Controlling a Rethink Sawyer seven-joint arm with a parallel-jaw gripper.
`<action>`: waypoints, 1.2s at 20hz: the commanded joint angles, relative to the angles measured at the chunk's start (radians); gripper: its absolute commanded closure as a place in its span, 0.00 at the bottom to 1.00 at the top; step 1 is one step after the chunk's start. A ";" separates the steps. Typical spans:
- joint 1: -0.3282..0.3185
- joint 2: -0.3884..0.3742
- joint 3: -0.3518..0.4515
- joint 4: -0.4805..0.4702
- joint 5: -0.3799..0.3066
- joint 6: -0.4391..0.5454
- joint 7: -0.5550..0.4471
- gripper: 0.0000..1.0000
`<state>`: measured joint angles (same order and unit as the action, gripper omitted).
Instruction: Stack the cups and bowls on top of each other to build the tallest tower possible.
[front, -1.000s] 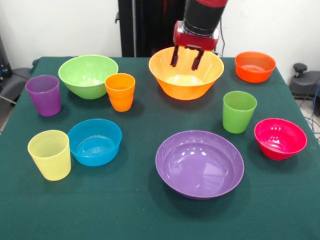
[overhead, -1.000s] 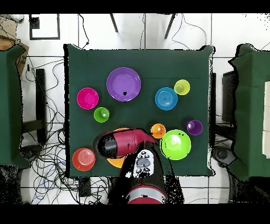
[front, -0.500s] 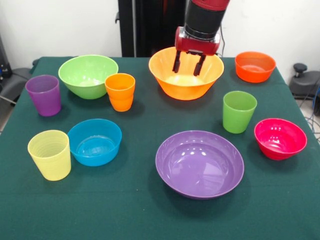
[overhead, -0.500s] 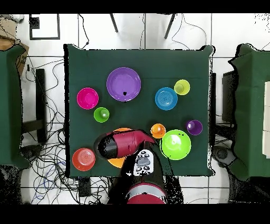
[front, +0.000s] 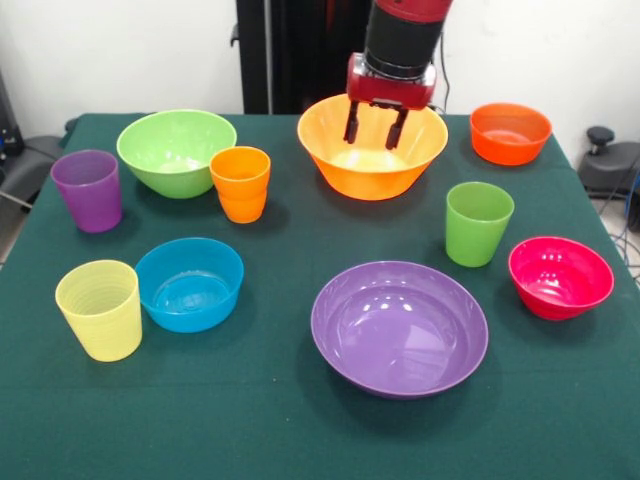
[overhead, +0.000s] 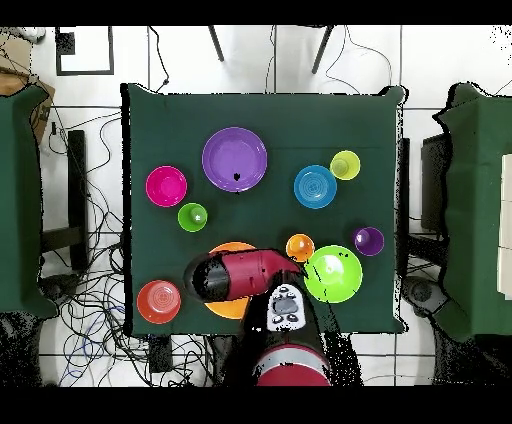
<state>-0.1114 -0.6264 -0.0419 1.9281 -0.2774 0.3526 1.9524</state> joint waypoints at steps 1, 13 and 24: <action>-0.073 -0.019 0.152 0.066 0.076 -0.052 0.115 0.00; -0.192 -0.047 0.324 0.133 0.168 -0.072 0.105 0.00; -0.211 -0.071 0.352 0.155 0.192 -0.069 0.121 0.00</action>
<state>-0.3126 -0.6958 0.2086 2.0384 -0.1219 0.3344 1.9524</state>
